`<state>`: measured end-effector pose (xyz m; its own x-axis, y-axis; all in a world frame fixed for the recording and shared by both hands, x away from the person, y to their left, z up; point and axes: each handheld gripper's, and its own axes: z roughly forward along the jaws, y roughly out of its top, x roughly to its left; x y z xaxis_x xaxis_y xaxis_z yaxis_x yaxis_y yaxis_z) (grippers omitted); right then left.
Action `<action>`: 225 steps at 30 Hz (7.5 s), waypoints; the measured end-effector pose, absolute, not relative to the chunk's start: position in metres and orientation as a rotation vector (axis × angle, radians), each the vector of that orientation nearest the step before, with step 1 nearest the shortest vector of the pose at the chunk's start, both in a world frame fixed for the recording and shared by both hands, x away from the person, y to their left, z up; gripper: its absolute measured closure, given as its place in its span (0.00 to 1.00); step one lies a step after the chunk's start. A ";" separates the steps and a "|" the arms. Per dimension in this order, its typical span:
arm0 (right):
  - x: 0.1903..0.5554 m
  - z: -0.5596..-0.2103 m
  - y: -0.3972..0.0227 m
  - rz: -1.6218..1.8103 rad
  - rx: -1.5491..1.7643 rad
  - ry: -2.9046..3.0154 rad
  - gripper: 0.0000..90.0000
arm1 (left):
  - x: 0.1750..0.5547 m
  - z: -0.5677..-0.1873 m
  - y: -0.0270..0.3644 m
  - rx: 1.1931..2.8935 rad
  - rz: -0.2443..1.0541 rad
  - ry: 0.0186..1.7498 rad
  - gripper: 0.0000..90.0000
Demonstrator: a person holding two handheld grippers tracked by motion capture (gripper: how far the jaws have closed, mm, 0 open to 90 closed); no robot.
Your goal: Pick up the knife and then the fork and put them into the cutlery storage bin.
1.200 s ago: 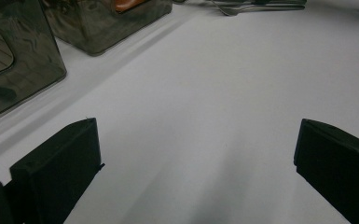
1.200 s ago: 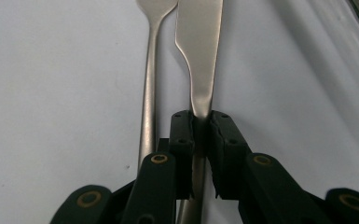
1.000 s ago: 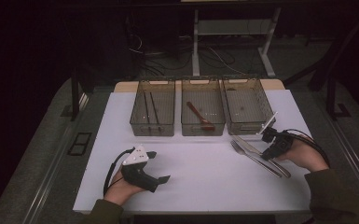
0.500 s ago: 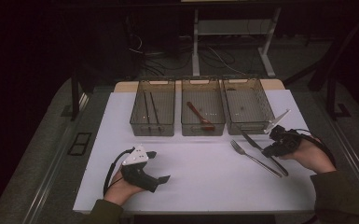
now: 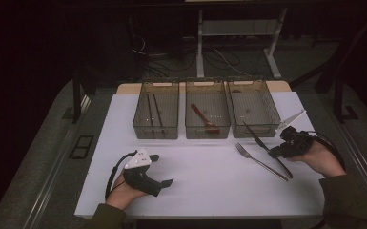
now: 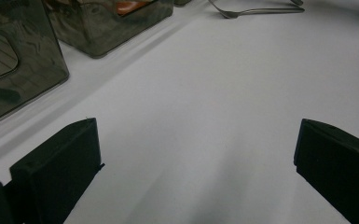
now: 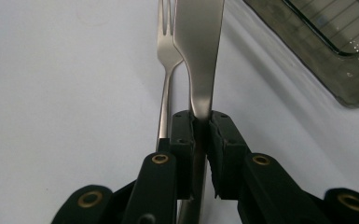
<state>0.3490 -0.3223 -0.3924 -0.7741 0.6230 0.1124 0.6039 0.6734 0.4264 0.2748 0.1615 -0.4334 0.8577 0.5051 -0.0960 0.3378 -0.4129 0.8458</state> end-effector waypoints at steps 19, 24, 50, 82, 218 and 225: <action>0.351 -0.375 -0.338 0.936 1.136 2.667 0.88 | 0.275 -0.434 0.161 2.040 0.212 0.619 0.00; 0.353 -0.372 -0.342 0.993 1.159 2.621 0.88 | 0.275 -0.434 0.161 2.039 0.210 0.623 0.00; 0.400 -0.319 -0.344 1.143 1.196 2.431 0.88 | 0.281 -0.435 0.163 2.029 0.204 0.630 0.00; 0.491 -0.350 -0.321 0.848 1.342 2.376 0.88 | 0.279 -0.436 0.162 2.041 0.195 0.620 0.00; 0.360 -0.420 -0.252 0.212 0.943 2.944 0.93 | 0.277 -0.437 0.160 2.061 0.189 0.611 0.00; 0.358 -0.415 -0.262 0.329 1.000 2.943 0.93 | 0.277 -0.437 0.161 2.052 0.190 0.618 0.00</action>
